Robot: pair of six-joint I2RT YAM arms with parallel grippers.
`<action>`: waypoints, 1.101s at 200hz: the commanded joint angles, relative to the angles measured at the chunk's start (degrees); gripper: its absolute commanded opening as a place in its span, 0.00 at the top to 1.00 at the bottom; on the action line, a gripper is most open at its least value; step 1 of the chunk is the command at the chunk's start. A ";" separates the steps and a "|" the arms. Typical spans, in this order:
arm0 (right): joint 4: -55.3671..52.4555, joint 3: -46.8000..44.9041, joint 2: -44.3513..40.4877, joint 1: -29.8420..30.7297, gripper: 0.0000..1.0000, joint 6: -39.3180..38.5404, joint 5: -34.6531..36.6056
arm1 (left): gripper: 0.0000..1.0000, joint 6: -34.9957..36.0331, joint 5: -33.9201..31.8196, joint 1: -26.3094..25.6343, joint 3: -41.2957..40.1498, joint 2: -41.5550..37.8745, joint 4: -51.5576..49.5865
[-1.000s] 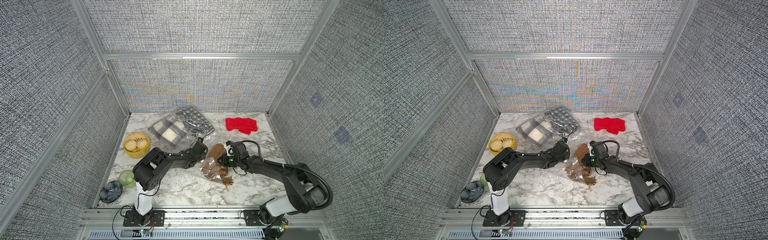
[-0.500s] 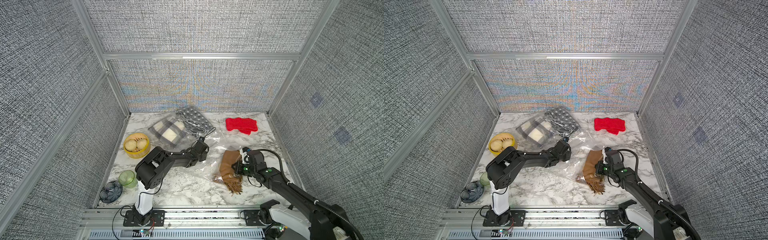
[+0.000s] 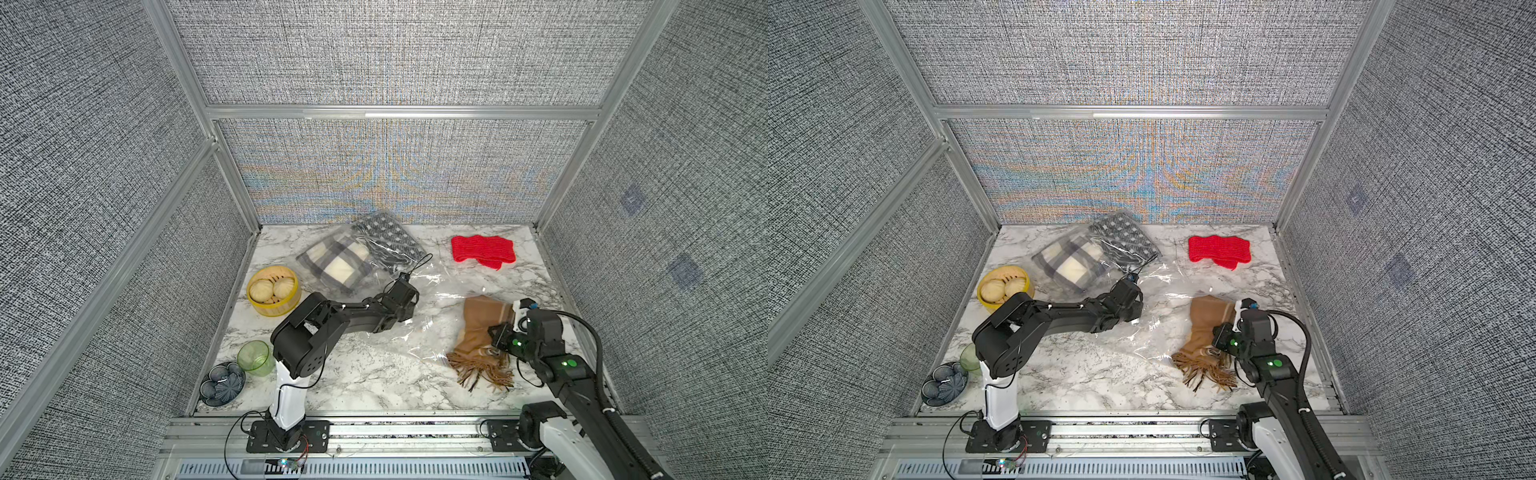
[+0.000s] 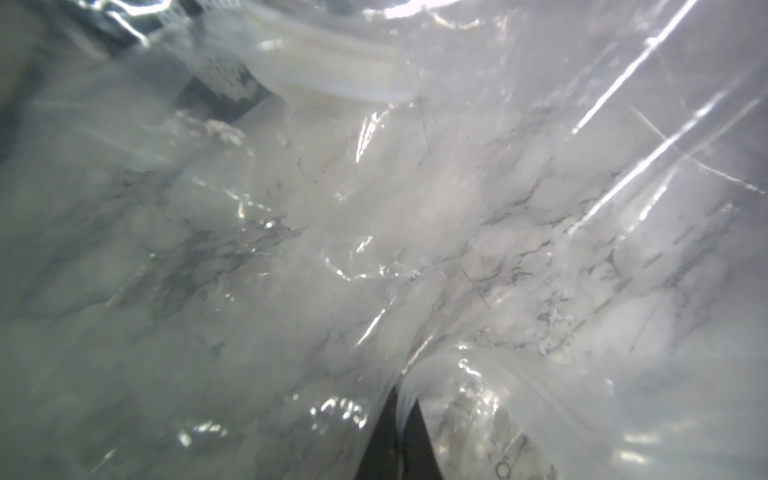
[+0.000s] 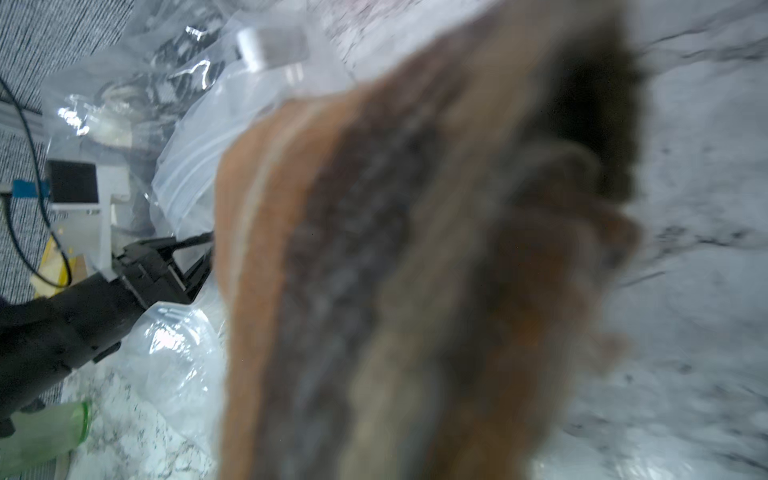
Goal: Take the scarf out of the vacuum bag
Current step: Take out the scarf from the vacuum bag.
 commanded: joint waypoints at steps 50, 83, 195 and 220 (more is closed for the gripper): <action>12.97 -5.94 1.03 -18.32 1.00 4.86 -13.44 | 1.00 2.44 -1.68 0.31 3.58 0.34 -4.95; 13.91 -6.87 -1.18 -22.98 1.00 5.92 -15.55 | 1.00 2.84 -3.67 0.95 3.83 1.41 -5.85; 20.47 -4.66 9.13 -30.51 1.00 7.91 -18.76 | 1.00 3.97 -0.04 3.65 -3.38 -10.29 -4.39; 23.19 -5.52 10.74 -31.65 1.00 9.52 -14.25 | 1.00 4.84 -0.29 3.65 -3.94 -14.29 -5.93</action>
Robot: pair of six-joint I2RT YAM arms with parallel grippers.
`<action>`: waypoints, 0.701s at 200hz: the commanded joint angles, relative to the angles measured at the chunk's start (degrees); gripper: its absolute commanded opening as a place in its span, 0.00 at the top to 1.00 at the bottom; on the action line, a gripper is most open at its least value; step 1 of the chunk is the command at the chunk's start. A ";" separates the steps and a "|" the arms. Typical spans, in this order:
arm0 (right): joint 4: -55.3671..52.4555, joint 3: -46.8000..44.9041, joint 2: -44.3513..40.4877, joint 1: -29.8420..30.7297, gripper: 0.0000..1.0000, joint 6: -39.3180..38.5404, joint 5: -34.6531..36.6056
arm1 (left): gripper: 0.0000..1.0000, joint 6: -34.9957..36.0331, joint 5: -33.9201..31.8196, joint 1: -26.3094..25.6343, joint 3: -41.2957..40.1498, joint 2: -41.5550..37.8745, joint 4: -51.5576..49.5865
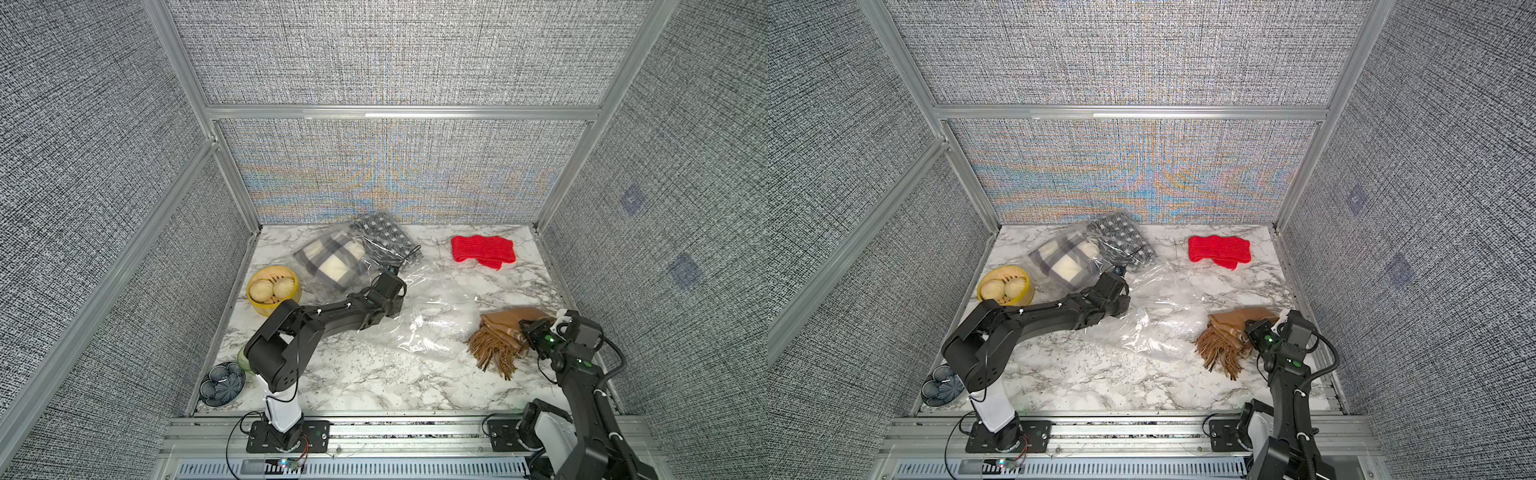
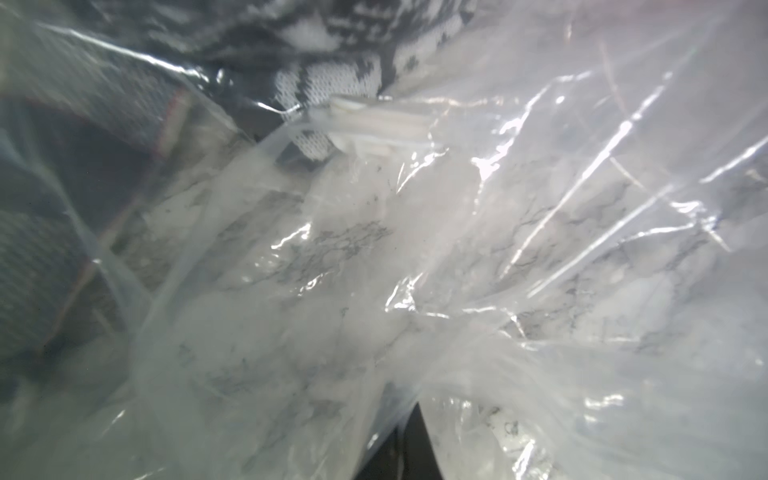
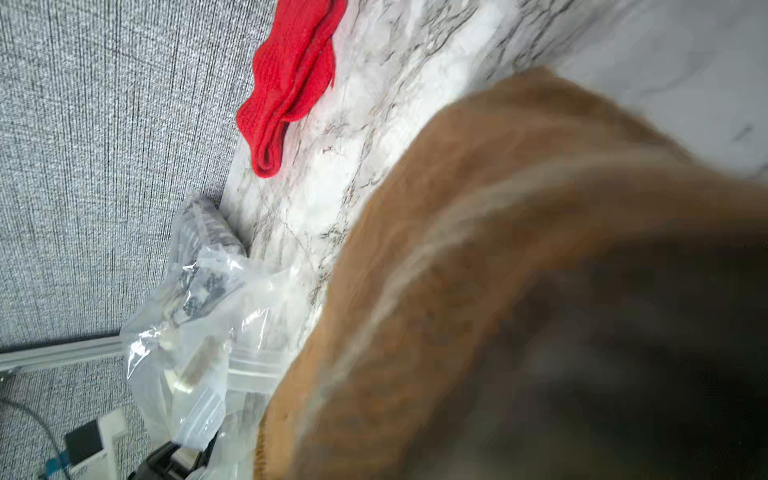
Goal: Take the scarf out of the vacuum bag
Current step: Take out the scarf from the vacuum bag.
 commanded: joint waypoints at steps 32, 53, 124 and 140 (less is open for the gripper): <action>8.20 -0.53 5.12 -1.00 1.00 1.50 7.53 | 1.00 1.22 -0.65 0.85 -1.95 -9.41 -1.33; 12.36 -2.55 7.67 -1.66 1.00 2.48 5.78 | 1.00 1.02 -0.32 1.20 -2.89 -14.22 -2.10; 21.20 -1.84 20.41 2.35 1.00 3.90 1.92 | 1.00 -1.22 5.13 1.21 -7.94 -20.87 -1.15; 21.42 -0.45 21.95 3.80 1.00 4.19 2.19 | 1.00 -1.56 7.22 1.20 -8.47 -21.07 -0.68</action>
